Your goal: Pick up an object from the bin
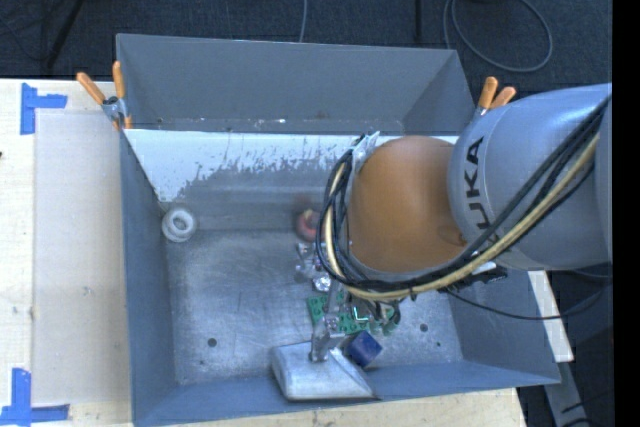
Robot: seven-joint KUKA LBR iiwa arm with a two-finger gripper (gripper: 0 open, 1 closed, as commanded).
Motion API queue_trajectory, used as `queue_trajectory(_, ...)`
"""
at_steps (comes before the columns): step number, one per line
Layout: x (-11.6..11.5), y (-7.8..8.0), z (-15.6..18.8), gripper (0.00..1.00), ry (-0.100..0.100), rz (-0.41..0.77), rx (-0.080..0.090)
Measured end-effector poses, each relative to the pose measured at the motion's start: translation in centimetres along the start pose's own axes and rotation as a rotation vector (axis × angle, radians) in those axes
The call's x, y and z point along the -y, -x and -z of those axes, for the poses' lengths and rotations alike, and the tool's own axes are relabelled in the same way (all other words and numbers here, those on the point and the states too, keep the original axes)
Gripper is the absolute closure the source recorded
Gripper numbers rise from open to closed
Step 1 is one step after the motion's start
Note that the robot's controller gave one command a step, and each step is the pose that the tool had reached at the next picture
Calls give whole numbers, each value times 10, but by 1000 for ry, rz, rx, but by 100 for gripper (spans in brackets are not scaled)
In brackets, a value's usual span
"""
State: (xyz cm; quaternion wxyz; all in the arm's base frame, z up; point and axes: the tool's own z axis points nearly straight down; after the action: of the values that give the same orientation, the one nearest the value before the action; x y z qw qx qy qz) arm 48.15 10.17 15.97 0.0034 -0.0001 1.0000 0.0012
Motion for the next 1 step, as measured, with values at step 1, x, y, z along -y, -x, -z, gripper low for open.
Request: queue_trajectory(1,-4,12,-79,0,6,248,71)
